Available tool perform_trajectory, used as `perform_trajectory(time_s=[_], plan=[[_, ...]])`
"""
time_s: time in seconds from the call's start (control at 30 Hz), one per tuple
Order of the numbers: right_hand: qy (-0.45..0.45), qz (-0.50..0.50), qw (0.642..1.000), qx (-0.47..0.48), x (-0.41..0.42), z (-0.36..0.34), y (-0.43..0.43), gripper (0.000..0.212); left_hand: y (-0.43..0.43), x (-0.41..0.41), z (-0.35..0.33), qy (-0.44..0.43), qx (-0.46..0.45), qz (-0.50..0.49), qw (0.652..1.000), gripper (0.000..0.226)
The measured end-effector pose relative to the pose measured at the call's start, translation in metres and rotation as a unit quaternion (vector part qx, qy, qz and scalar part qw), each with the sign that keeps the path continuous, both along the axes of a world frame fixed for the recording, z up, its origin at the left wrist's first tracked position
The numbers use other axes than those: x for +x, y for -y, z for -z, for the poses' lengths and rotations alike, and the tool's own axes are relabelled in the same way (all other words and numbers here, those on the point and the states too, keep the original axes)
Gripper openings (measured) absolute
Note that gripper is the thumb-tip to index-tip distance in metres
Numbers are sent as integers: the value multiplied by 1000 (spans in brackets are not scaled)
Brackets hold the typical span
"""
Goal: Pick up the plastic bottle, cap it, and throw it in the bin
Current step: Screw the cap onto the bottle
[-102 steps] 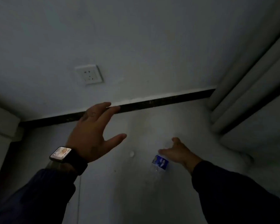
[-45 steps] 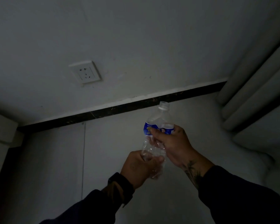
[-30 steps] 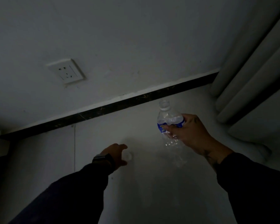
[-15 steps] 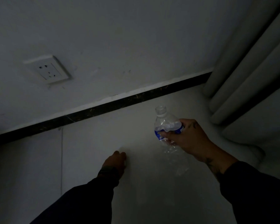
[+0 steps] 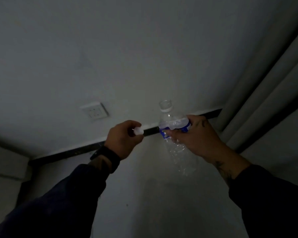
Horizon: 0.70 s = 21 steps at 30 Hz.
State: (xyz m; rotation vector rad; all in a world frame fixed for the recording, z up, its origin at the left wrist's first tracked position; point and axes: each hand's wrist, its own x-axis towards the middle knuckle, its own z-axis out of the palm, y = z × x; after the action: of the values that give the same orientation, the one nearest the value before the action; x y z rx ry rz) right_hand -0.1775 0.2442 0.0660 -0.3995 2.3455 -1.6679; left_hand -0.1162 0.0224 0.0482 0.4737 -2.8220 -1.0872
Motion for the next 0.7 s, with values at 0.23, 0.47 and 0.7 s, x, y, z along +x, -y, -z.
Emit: perform_trajectory(time_s=[0.23,0.47,0.7], plan=[[-216,-46,973,68,6,-266,11,30,-2,31,-304,-157,152,57,974,40],[-391,-61,912,106,14,-545,17,31,-9,64,-606,-233,76,100,964,46],[-653,-2,727,212,29,-756,17,16,-8,92,-834,-250,1,120,961,32]])
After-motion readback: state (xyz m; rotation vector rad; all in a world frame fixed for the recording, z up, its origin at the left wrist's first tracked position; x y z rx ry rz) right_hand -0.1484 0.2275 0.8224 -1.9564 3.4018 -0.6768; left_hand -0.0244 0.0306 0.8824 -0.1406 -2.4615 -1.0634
